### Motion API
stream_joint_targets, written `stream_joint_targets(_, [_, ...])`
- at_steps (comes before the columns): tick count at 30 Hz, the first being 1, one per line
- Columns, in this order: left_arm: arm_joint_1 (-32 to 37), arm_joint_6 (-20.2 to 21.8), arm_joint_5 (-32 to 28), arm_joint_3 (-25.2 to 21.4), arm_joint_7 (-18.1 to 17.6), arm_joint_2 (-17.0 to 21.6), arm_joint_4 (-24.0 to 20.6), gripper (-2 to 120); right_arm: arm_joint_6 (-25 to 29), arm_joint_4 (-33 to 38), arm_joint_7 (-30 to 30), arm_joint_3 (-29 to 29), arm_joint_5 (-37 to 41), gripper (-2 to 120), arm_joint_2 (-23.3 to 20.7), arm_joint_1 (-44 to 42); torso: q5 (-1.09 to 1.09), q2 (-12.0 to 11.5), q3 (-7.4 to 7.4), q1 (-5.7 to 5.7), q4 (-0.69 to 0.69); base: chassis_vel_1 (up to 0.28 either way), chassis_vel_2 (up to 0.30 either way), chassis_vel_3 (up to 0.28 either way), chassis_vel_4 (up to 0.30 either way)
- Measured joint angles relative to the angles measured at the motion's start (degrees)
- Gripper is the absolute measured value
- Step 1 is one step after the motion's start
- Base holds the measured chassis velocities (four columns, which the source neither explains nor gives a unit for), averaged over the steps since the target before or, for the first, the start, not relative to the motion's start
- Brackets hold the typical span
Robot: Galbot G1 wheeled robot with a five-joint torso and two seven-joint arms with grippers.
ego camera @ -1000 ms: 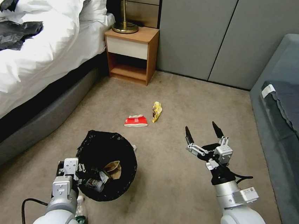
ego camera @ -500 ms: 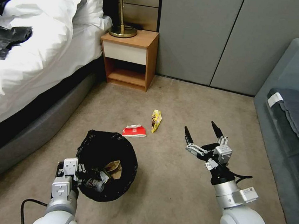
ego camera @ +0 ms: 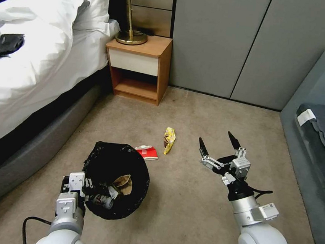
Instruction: Pick up the trash bin, then pick up the garbage from the floor and place it into the trash bin.
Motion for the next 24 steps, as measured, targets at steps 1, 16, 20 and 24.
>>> stream_joint_targets(1, [-0.01,0.00,0.01,0.00,0.00,0.00,0.01,2,-0.01,-0.03,-0.01,-0.04,-0.01,100,-0.09,0.08,0.00,0.00,-0.01,0.00,0.00,0.000,0.000,0.000,0.000])
stream_joint_targets(16, [-0.06,0.04,0.01,-0.12,0.00,-0.03,0.01,2,-0.01,-1.32,-0.91,-1.40,0.03,100,-1.16,2.46,0.00,0.00,0.00,0.00,0.00,0.000,0.000,0.000,0.000])
stream_joint_targets(20, [-0.12,0.05,-0.10,-0.35,-0.01,-0.04,-0.01,2,-0.03,-2.27,-0.93,-2.40,-0.26,100,-2.12,3.87,0.01,0.00,0.00,0.00,0.01,0.000,0.000,0.000,0.000])
stream_joint_targets(24, [-0.22,0.22,-0.49,-0.88,-0.05,-0.16,-0.44,2,-0.30,-3.50,-1.00,-3.72,-1.41,100,-3.06,5.41,0.00,0.00,0.00,0.00,0.01,0.000,0.000,0.000,0.000])
